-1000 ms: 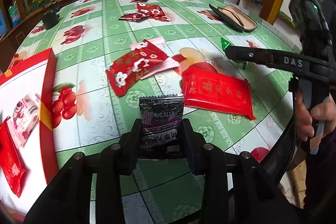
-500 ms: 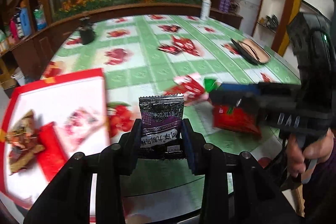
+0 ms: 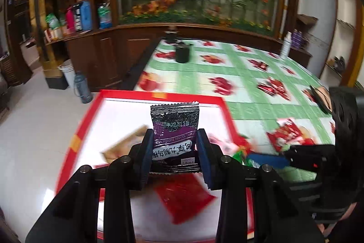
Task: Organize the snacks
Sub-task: 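Carry the green candy and black packet over the white tray, then open both tools to drop the candy and black packet into the tray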
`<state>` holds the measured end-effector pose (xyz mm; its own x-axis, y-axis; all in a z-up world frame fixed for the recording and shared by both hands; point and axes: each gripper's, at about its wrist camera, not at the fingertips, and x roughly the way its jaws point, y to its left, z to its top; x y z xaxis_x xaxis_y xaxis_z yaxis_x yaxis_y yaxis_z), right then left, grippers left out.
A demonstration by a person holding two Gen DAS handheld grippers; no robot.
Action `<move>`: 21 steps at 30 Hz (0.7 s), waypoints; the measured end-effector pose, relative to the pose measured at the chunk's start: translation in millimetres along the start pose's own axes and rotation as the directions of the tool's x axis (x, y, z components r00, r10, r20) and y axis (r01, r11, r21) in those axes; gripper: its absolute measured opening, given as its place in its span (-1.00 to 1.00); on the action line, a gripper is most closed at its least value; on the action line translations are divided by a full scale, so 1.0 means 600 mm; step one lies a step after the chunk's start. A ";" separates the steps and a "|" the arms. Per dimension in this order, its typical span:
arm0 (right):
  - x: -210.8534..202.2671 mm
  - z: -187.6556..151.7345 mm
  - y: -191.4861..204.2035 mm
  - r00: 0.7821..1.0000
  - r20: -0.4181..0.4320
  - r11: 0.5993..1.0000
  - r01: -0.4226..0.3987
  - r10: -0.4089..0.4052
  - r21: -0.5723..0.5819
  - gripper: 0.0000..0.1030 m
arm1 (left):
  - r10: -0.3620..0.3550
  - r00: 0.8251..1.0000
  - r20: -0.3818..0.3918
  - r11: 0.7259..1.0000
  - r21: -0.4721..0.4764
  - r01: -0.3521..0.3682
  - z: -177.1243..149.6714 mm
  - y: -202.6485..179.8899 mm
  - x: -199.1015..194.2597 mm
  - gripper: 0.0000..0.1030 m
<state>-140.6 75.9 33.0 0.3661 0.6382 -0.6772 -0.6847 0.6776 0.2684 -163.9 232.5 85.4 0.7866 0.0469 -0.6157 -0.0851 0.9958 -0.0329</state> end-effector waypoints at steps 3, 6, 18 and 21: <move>0.030 0.012 0.021 1.000 -0.027 1.000 -0.010 0.009 -0.021 -0.35 | 0.032 0.999 -0.013 0.999 -0.030 -0.032 0.006 0.035 0.019 -0.33; 0.061 0.027 0.034 0.998 -0.062 0.999 -0.024 0.022 -0.033 -0.35 | 0.049 0.998 -0.043 0.997 -0.058 -0.052 0.008 0.070 0.043 -0.33; 0.148 0.081 0.050 0.994 -0.105 0.997 0.023 -0.031 -0.076 -0.35 | 0.039 0.992 -0.122 0.995 -0.086 -0.050 0.016 0.114 0.104 -0.32; 0.160 0.094 0.037 0.994 -0.105 0.998 0.027 -0.032 -0.051 -0.34 | 0.027 0.988 -0.154 0.995 -0.087 -0.041 0.021 0.118 0.125 -0.32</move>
<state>-84.8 172.9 12.5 0.3197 0.5745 -0.7535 -0.7062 0.6747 0.2148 -102.9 307.5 46.9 0.6802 0.0611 -0.7304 -0.1702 0.9825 -0.0763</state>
